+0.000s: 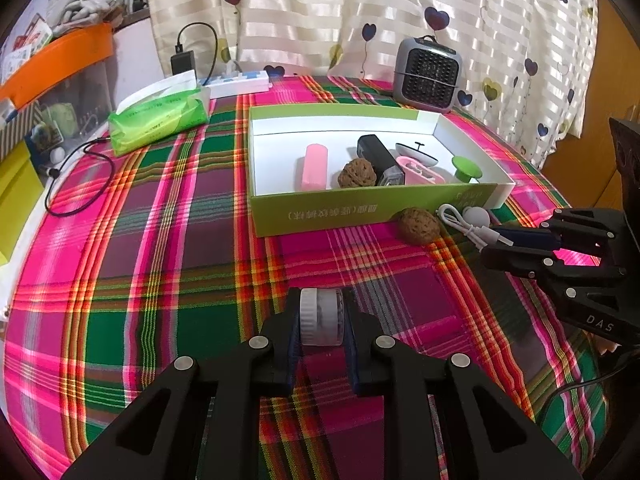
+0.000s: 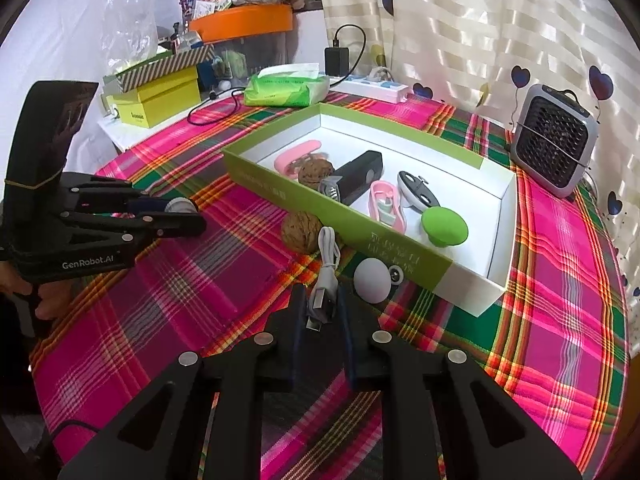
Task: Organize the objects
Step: 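Lift white cylinder with left tool while right gripper closes on white cable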
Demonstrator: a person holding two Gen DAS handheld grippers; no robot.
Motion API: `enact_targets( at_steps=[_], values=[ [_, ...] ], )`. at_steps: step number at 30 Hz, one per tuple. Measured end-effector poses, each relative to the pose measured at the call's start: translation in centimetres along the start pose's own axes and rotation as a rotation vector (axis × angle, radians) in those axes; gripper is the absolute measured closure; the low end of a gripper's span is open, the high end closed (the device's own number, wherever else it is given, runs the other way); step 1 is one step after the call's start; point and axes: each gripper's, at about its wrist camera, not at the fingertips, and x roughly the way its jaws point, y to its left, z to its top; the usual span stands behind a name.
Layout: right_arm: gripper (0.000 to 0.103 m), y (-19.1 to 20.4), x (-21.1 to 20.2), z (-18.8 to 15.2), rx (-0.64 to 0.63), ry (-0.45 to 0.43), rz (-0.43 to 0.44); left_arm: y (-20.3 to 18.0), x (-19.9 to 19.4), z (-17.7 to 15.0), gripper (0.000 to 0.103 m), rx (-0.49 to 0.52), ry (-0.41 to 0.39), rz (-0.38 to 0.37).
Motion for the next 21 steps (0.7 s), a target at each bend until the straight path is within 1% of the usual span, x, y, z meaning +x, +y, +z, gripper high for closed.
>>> enact_targets(
  at_steps=[16,21],
  values=[
    [0.087,-0.1,-1.4,0.2,0.022,-0.091,0.018,-0.7,-0.7,0.3,0.086,0.009,-0.052,0.004],
    [0.087,-0.3,-1.8,0.2,0.036,-0.112,0.018,-1.1,-0.7,0.5,0.086,0.010,-0.056,0.008]
  ],
)
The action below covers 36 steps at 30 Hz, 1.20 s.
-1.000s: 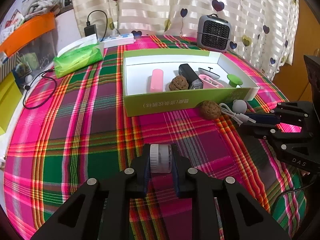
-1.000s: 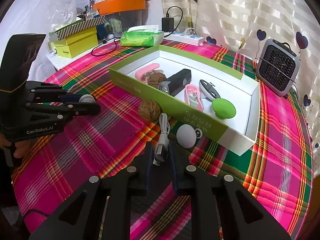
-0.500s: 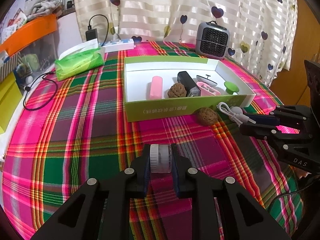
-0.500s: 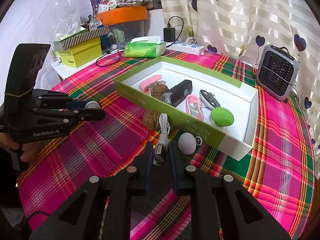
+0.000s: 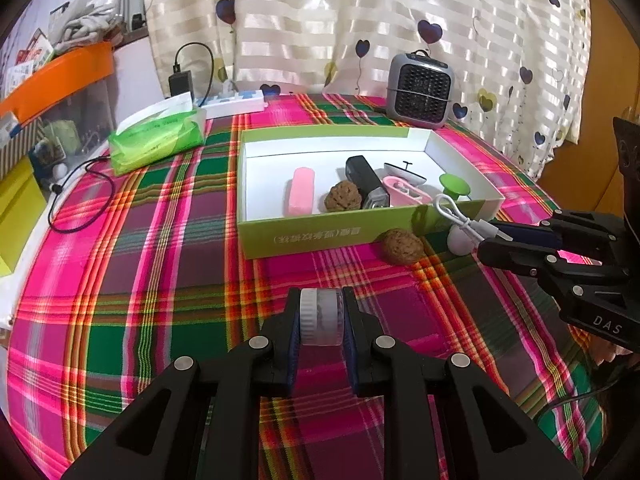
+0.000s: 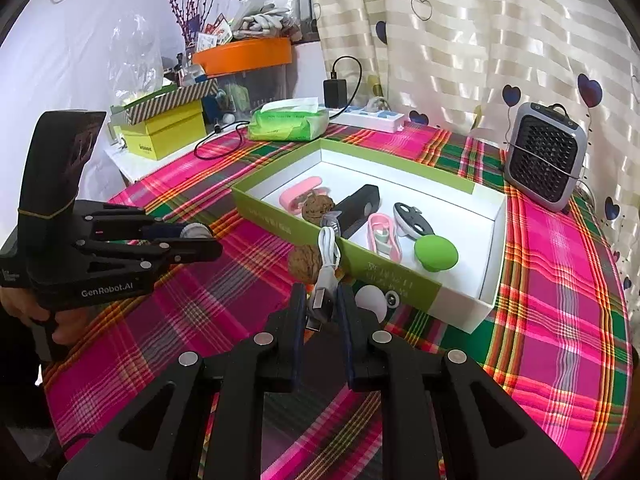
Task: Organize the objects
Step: 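Lift white cylinder with left tool while right gripper closes on white cable, then carry white cylinder into box with left tool while right tool carries white cable in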
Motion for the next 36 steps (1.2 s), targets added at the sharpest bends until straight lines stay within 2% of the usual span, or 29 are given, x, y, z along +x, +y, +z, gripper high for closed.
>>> enact_targets(
  at_steps=[21,36],
  values=[
    [0.087,-0.6,-1.3,0.7,0.035,-0.055,-0.041,-1.9,0.1,1.8,0.086,0.042,-0.017,0.027],
    [0.087,-0.8,-1.6,2.1,0.038,-0.049,-0.081,-1.8,-0.2,4.0,0.086,0.069,-0.054,0.023]
  ],
)
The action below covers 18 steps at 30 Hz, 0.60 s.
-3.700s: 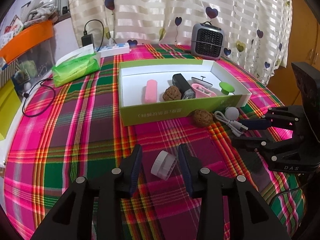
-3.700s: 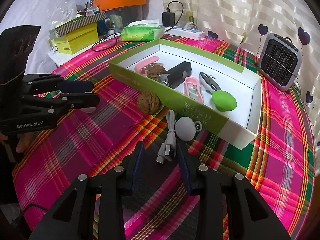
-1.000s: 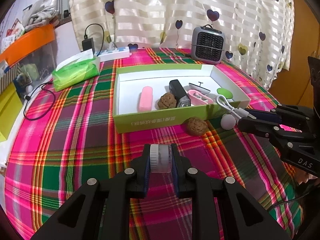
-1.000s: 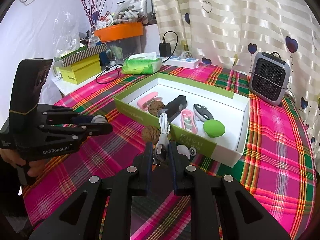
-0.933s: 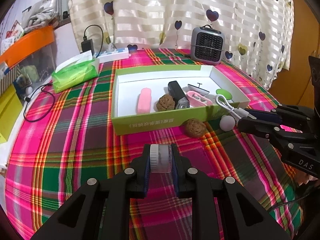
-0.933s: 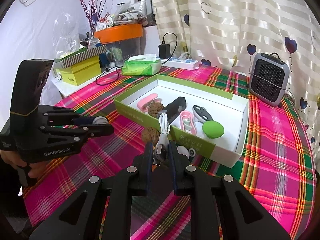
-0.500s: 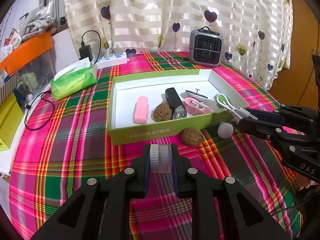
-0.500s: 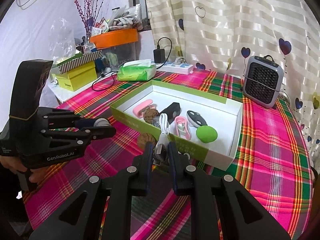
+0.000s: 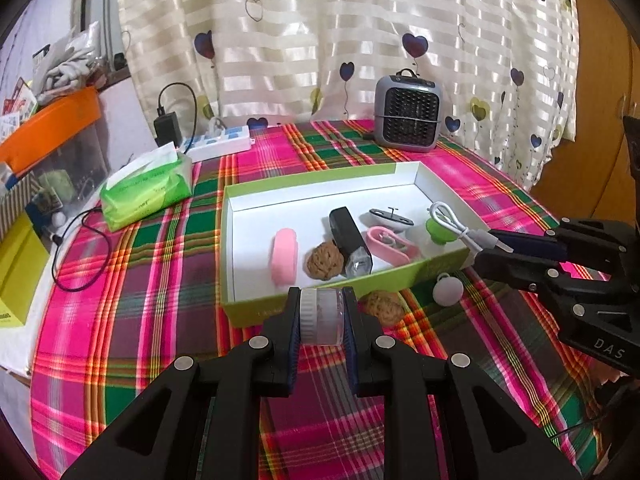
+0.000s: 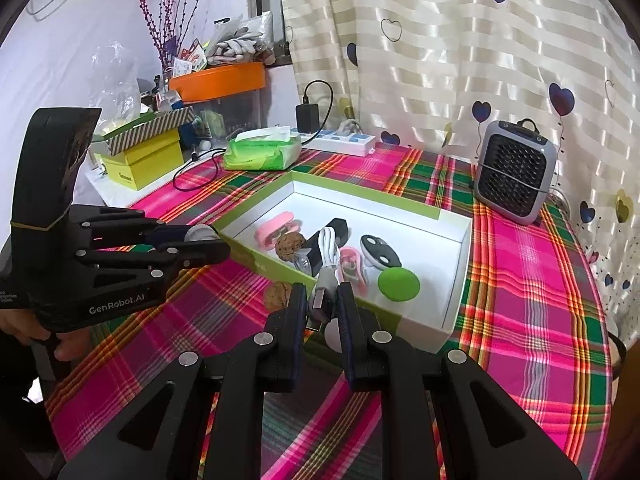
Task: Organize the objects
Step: 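Carry white cylinder into box with left tool while right tool carries white cable in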
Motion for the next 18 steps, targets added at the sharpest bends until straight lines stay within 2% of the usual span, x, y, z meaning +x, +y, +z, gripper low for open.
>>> enact_targets(
  at_steps=[18],
  values=[
    [0.087,-1.3,1.5,1.8,-0.009,0.018,-0.027,1.1,2.4,2.0,0.086,-0.014,-0.007,-0.010]
  ],
)
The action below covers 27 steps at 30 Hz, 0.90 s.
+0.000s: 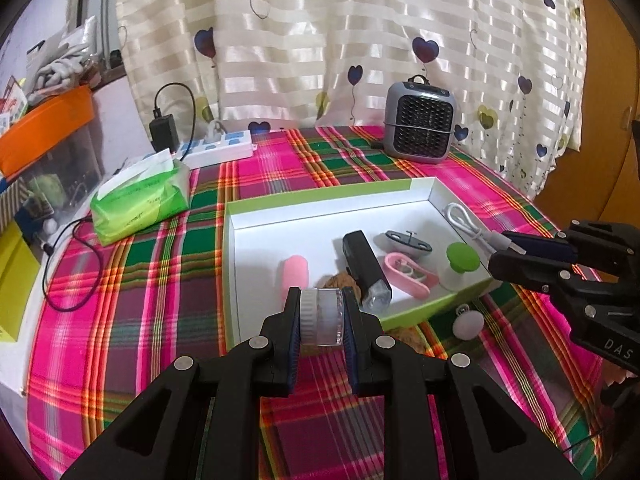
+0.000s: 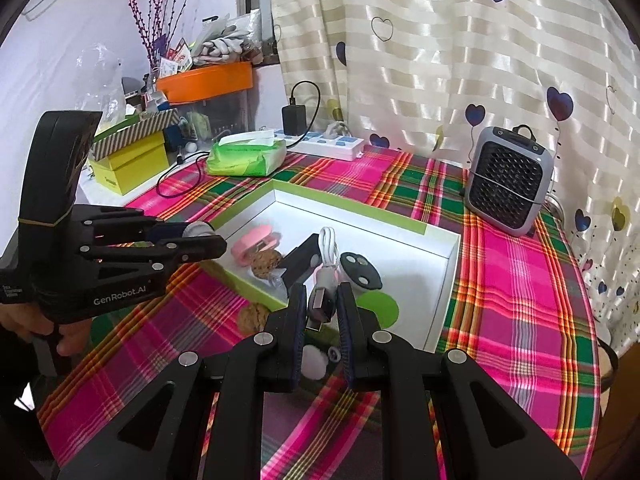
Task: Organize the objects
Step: 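Carry white cylinder into box with left tool while right tool carries white cable in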
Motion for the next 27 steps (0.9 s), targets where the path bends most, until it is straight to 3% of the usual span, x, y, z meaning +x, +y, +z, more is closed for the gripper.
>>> enact_targets(
  at_steps=[27],
  values=[
    [0.087,-0.9,5.2,0.9,-0.016,0.080,-0.002,-0.8,4.9,3.0,0.086,0.011,0.013,0.007]
  ],
)
